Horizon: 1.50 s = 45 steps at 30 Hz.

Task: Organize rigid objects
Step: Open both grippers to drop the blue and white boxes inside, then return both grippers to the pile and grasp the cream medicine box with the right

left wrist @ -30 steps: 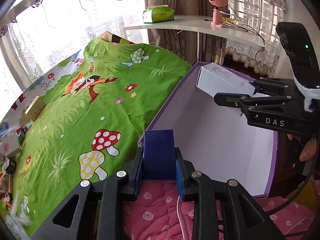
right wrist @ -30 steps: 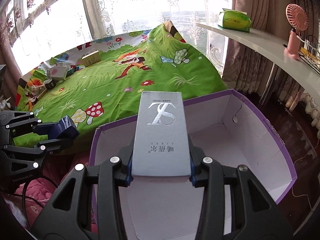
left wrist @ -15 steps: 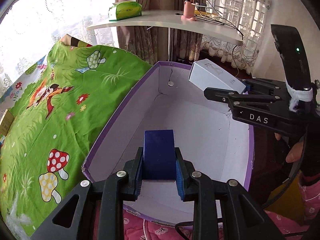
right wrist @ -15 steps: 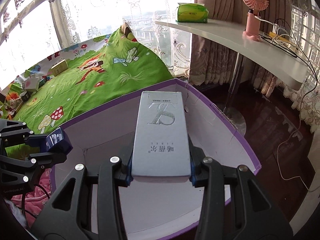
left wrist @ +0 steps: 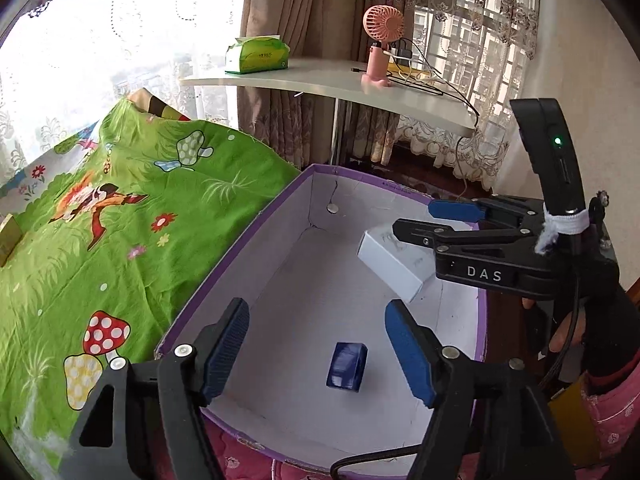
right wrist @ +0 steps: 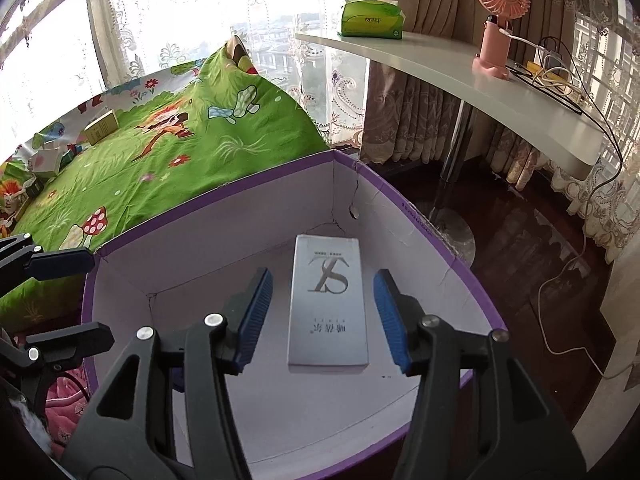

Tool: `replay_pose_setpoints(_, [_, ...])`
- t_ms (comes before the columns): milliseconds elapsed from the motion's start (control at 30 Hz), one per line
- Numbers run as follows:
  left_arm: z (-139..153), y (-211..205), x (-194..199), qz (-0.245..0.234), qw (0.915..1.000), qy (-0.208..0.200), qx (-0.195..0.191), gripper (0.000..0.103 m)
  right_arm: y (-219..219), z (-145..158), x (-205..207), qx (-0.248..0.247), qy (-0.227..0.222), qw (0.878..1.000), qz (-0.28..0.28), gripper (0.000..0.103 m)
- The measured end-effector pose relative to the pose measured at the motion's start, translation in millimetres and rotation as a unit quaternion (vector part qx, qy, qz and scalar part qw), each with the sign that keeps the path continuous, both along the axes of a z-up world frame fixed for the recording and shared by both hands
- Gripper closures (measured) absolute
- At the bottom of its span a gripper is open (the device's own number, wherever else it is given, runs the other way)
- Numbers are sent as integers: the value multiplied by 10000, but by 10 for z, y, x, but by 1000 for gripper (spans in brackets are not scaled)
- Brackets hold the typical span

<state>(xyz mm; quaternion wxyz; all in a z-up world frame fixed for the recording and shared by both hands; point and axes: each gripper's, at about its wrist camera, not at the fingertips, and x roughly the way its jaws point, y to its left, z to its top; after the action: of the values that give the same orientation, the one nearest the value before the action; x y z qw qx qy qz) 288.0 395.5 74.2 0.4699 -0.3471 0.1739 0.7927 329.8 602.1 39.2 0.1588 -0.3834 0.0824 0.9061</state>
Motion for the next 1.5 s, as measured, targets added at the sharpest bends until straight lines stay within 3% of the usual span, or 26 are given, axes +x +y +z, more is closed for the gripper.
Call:
replay_pose_setpoints(167, [34,-536,-422,950,9948,352,38,24,-143,143,-93,110,135,9997,162,39])
replay_pose_setpoints(267, [-28,-1067,-790,1778,9824,554,-112,24,-376,195,-253,162,111,9987,468,37])
replay_pose_setpoints(400, [-126,-1991,-1240,2986,9522,585,-256,20,-875,242,-527,290,41,9932,1124,29])
replay_pose_setpoints(533, [-221,-2887,-1556,3972,9145,678,-369,20,-1587,215,-891,592,-107,9765,2072,24])
replay_pose_setpoints(700, [-298,-3688,-1885,4731,8765,749,-490,19,-2458,169,-1371,873,-63,9464,3109,20])
replay_pose_setpoints(800, [-311,-3957,-2101,4985,8628,681,-499,19,-2881,152,-1740,1021,18,9314,3495,17])
replay_pose_setpoints(1000, [-423,-4125,-2377,5068,8587,390,-654,19,-3397,36,-2718,1033,-104,9137,3929,17])
replay_pose_setpoints(1133, [-599,-4204,-2384,5091,8592,-28,-506,19,-3365,4,-3401,527,-251,9223,3820,17])
replay_pose_setpoints(1267, [-598,-4212,-2360,5153,8563,-20,-342,19,-3222,31,-3974,-241,-182,9277,3720,16])
replay_pose_setpoints(1367, [-647,-4208,-2433,5003,8646,-287,-364,19,-3144,55,-4441,-628,-135,9336,3525,16])
replay_pose_setpoints(1500, [-649,-4268,-2437,4980,8661,-413,-128,18,-3108,84,-5087,-927,-94,9350,3421,15])
